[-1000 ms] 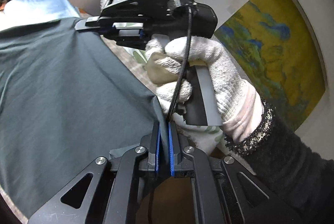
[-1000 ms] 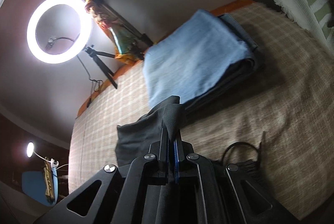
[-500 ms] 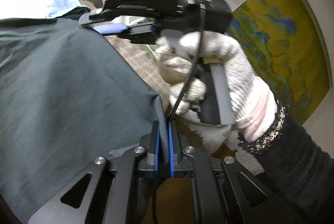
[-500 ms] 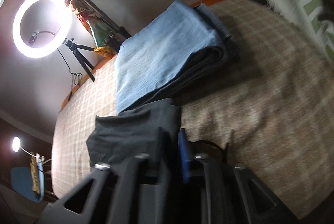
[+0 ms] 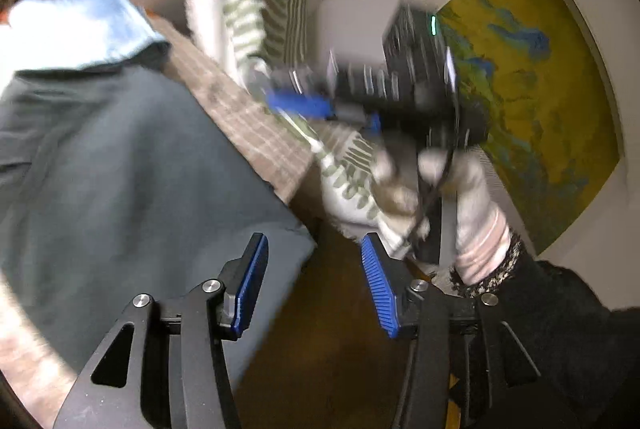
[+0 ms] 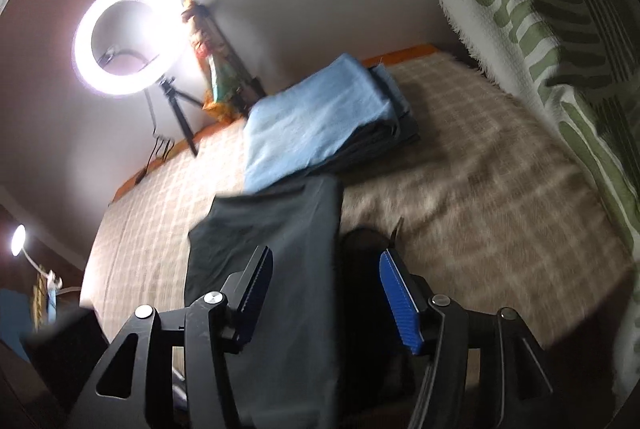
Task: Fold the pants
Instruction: 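Open both grippers and smooth the folded pants with the left gripper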
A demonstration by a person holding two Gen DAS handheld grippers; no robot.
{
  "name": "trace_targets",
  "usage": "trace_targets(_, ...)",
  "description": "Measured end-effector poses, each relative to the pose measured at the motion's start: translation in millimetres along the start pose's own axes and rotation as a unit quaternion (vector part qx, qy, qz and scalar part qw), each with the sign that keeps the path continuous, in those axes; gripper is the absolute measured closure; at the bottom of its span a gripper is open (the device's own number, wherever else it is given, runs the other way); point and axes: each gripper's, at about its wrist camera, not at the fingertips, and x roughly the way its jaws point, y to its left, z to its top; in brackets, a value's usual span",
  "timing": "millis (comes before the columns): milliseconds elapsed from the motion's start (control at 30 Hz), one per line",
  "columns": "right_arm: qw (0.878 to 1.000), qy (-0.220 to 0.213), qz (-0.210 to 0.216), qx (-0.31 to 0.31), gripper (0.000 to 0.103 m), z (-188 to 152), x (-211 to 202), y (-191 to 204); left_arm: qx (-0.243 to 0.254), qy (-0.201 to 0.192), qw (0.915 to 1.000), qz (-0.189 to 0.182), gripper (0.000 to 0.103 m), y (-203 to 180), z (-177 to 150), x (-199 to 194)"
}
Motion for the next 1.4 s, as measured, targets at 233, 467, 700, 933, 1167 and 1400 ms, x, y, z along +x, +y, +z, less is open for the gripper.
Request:
trace_targets(233,0.999,-0.014,0.005,-0.049,0.043,-54,6,32,-0.024,-0.038,0.9915,0.122,0.055,65,6,-84)
trace_targets(467,0.988,0.031,0.074,-0.135,0.046,-93,36,103,-0.07,-0.023,0.986,0.15,0.055,116,7,-89)
trace_targets(700,0.968,0.09,0.078,-0.219,0.067,-151,55,144,-0.066,0.01,0.9873,0.144,0.055,111,8,-51)
trace_targets(933,0.957,0.152,0.056,-0.239,0.077,-189,43,138,-0.084,0.007,0.9837,0.159,0.055,124,5,-49)
trace_targets(1167,0.981,0.127,0.072,-0.127,0.066,-205,22,125,-0.085,0.022,0.9864,0.139,0.055,105,-15,-57)
trace_targets(1400,0.991,0.098,0.022,-0.083,0.065,-206,57,156,-0.072,0.051,0.9872,0.133,0.055,93,-24,-41)
